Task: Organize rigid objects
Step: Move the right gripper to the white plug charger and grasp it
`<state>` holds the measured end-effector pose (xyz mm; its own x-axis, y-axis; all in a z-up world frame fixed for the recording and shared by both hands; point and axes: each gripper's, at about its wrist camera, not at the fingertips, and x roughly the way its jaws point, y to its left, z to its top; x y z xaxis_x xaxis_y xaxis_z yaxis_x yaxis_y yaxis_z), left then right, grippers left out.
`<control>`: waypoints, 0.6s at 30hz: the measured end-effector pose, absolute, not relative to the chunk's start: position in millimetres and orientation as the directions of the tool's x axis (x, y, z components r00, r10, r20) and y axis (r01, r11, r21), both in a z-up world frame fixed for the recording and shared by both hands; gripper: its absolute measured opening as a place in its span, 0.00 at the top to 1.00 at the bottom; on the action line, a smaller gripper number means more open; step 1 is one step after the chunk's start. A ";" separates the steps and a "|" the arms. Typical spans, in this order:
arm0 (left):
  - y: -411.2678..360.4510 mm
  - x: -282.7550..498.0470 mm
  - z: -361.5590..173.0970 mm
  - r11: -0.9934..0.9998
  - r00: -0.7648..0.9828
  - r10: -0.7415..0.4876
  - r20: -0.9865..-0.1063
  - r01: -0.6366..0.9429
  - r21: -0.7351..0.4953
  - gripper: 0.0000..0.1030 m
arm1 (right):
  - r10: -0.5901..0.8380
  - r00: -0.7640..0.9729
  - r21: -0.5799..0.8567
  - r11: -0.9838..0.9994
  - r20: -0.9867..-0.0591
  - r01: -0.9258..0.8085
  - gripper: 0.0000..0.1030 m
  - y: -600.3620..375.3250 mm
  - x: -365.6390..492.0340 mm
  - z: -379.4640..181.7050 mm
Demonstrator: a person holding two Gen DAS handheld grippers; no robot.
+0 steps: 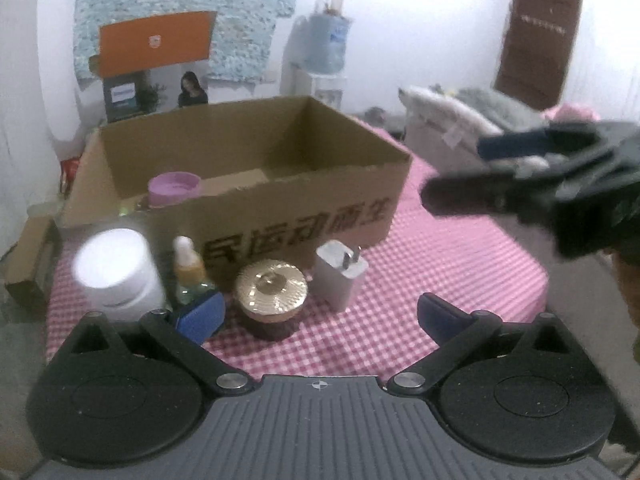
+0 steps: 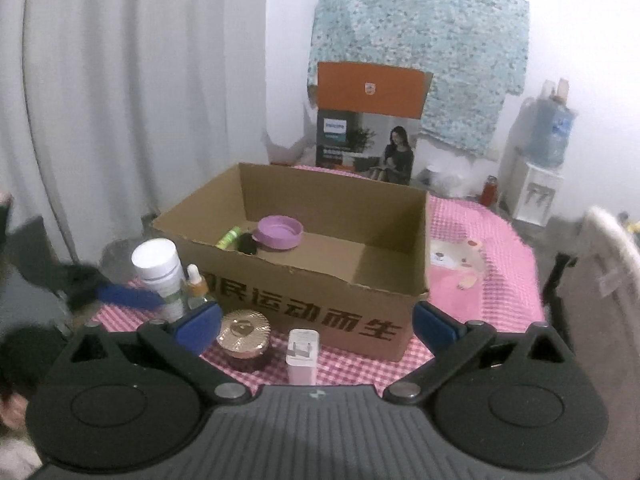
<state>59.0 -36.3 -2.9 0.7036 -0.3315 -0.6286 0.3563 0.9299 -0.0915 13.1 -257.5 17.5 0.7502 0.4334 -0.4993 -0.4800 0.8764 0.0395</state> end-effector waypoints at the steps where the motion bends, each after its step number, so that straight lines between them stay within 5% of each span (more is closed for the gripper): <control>1: -40.8 61.0 -6.8 0.928 0.704 -0.327 -0.630 0.365 -0.074 0.00 | 0.458 0.745 0.075 0.870 -0.485 -0.486 0.00 -262.2 14.8 14.4; 11: -85.5 61.4 -32.0 0.879 0.716 -0.334 -0.613 0.471 0.070 0.07 | 0.572 0.649 0.396 0.819 -0.501 -0.416 0.03 -285.3 54.9 -24.7; 18: -104.6 75.4 -44.7 0.860 0.704 -0.300 -0.644 0.492 0.137 0.21 | 0.642 0.550 0.568 0.754 -0.534 -0.329 0.35 -292.1 98.9 -58.1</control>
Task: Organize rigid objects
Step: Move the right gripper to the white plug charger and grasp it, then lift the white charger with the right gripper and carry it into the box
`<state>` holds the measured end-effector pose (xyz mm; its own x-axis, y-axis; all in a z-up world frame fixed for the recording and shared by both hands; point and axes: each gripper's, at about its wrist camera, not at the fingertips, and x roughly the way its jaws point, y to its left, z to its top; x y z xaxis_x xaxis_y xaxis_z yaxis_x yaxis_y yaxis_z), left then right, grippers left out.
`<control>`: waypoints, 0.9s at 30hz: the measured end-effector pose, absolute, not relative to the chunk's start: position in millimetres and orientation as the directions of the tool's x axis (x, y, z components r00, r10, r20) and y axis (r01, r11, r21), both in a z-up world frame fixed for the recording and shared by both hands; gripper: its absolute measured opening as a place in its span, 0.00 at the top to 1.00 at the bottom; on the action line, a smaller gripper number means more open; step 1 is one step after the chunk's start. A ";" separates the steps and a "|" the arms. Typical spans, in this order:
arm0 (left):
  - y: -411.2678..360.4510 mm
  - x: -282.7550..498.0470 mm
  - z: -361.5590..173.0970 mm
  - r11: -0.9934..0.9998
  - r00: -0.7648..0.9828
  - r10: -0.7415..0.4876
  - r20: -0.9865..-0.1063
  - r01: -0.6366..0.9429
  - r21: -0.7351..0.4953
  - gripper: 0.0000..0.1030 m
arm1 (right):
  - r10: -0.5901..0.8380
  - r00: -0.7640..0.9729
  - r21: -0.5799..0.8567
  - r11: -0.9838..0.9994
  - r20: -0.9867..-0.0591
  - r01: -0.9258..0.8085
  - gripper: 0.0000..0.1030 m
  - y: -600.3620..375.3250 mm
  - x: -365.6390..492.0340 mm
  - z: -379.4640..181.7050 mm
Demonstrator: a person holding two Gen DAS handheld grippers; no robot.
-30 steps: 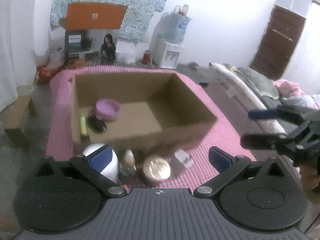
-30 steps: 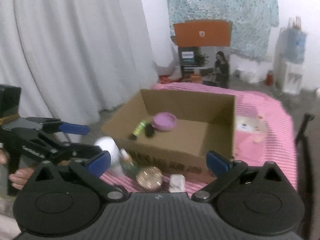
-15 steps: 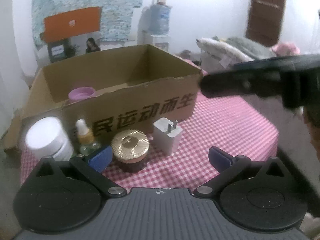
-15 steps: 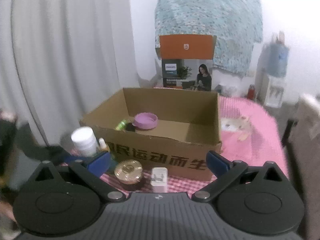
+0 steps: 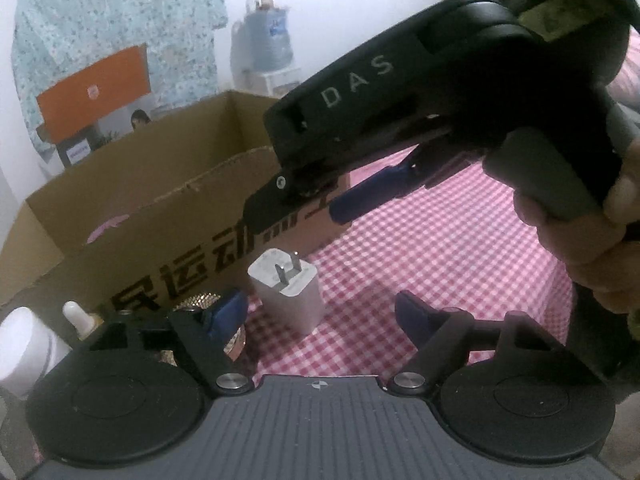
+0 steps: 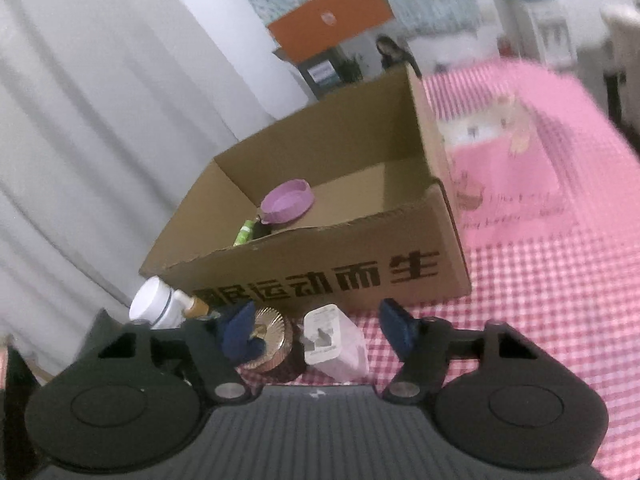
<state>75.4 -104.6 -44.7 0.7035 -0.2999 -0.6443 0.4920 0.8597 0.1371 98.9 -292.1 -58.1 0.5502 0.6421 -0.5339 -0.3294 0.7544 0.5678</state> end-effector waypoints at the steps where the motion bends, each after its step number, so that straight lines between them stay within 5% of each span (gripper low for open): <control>1: -104.6 78.6 -45.3 0.863 0.700 -0.296 -0.649 0.488 0.133 0.22 | 0.652 0.538 0.590 0.744 -0.535 -0.314 0.36 -293.2 105.1 -62.9; 11: -111.3 96.1 -47.4 0.879 0.692 -0.235 -0.683 0.451 0.154 0.44 | 0.697 0.455 0.666 0.699 -0.554 -0.260 0.47 -291.0 132.3 -90.5; 19: -114.3 100.6 -46.4 0.897 0.671 -0.225 -0.707 0.425 0.118 0.52 | 0.731 0.406 0.719 0.660 -0.549 -0.216 0.62 -292.1 143.1 -107.6; 27: -118.6 99.6 -45.1 0.887 0.644 -0.278 -0.712 0.458 0.068 0.57 | 0.727 0.421 0.736 0.653 -0.542 -0.180 0.63 -306.1 133.6 -110.5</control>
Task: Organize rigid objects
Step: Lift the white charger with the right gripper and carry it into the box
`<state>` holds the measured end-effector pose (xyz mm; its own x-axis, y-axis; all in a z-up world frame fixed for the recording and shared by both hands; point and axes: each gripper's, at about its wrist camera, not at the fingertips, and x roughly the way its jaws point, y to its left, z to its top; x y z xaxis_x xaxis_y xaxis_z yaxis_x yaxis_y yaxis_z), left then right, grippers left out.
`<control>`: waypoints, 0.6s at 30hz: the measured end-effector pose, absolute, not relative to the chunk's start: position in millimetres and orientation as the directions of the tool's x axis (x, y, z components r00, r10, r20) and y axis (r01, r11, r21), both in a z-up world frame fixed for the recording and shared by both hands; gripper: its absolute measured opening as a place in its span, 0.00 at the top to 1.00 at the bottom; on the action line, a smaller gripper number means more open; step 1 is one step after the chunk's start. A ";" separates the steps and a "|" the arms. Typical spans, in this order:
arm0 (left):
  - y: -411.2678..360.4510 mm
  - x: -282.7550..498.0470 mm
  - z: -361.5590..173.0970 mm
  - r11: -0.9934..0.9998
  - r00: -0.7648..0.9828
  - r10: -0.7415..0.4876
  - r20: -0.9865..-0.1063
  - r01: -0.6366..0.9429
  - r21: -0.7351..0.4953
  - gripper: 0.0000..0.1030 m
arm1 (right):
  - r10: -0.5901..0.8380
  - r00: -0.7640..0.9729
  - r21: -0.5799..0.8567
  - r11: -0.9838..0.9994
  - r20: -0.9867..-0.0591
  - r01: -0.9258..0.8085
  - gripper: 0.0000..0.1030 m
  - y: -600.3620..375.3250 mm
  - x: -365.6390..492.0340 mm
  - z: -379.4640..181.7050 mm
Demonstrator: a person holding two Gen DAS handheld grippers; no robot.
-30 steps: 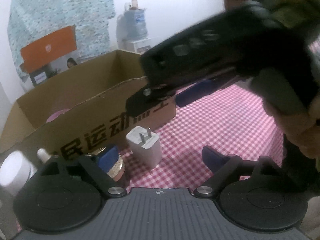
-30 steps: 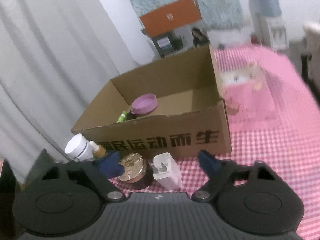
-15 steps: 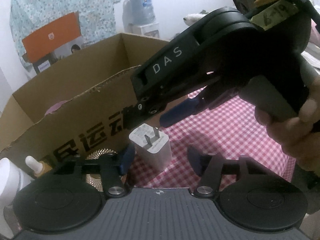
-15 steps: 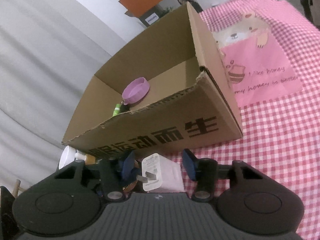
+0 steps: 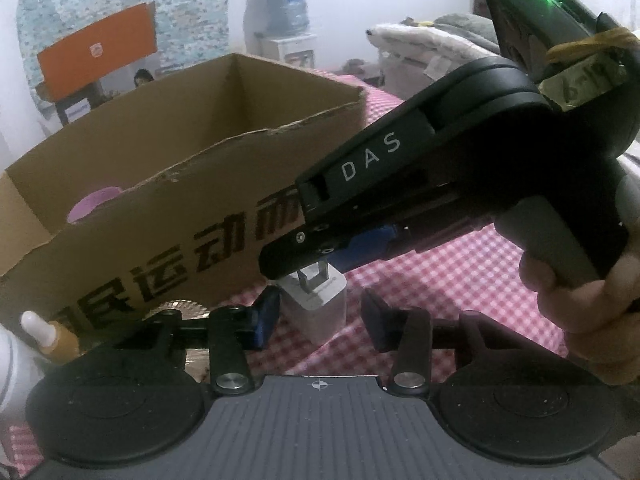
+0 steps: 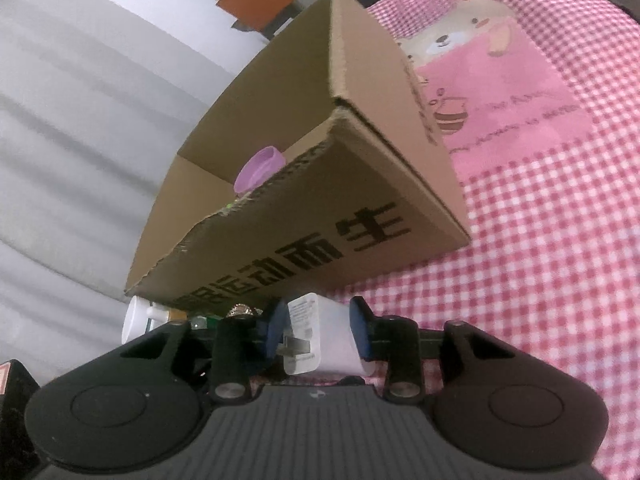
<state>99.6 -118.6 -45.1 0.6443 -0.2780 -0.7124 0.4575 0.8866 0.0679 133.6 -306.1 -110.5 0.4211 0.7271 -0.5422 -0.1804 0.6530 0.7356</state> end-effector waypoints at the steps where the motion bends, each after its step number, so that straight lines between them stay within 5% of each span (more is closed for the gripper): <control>1: -120.0 99.0 -45.5 0.884 0.641 -0.287 -0.712 0.464 0.062 0.57 | 0.723 0.425 0.735 0.655 -0.544 -0.173 0.63 -307.8 133.6 -109.8; 18: -132.7 75.4 -49.7 0.803 0.597 -0.390 -0.701 0.593 0.058 0.56 | 0.697 0.456 0.775 0.631 -0.553 -0.024 0.62 -348.7 99.0 -116.3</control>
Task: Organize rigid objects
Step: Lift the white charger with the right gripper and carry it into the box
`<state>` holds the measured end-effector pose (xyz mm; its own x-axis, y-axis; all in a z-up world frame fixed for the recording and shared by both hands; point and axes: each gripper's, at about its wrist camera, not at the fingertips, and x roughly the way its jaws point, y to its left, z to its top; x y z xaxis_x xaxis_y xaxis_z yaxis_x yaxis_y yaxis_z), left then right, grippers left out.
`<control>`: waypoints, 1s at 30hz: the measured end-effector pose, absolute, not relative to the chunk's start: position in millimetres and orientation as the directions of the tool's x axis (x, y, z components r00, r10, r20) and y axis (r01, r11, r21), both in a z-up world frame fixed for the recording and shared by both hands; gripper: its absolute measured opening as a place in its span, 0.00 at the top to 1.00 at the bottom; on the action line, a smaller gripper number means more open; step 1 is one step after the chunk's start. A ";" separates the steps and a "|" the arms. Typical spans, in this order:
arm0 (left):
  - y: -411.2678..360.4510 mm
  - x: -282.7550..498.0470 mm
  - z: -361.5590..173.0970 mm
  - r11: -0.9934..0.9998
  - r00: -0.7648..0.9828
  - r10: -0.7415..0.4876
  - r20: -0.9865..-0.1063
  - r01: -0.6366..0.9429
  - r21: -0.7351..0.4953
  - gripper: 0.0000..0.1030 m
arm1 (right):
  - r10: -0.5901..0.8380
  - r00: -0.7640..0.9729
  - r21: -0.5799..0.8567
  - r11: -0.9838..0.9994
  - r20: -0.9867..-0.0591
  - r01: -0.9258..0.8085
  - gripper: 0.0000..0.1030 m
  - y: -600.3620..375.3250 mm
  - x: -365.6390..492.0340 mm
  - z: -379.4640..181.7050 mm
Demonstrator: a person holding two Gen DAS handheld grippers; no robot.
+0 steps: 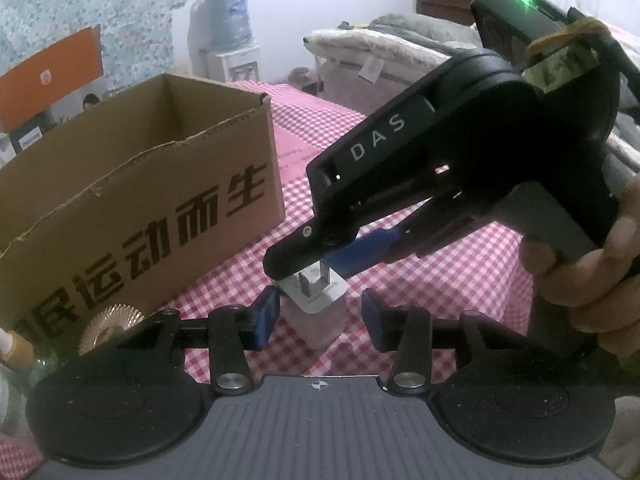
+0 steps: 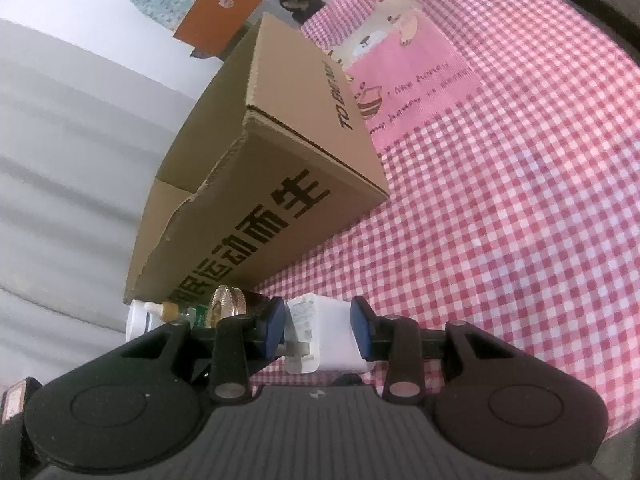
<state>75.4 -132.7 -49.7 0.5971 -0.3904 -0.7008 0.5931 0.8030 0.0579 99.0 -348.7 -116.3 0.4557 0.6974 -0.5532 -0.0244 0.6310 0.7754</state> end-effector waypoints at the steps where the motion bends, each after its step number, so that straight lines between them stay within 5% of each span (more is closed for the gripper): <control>1: -134.9 76.9 -50.9 0.798 0.596 -0.386 -0.704 0.598 0.068 0.56 | 0.699 0.454 0.778 0.628 -0.553 -0.020 0.61 -351.2 97.9 -117.6; 20: -144.5 87.6 -59.5 0.813 0.593 -0.341 -0.729 0.575 0.088 0.63 | 0.741 0.419 0.813 0.582 -0.525 -0.009 0.50 -360.8 99.8 -136.8; 30: -153.6 83.0 -57.6 0.826 0.605 -0.310 -0.734 0.553 0.108 0.64 | 0.757 0.436 0.840 0.543 -0.486 -0.007 0.53 -371.2 90.7 -141.4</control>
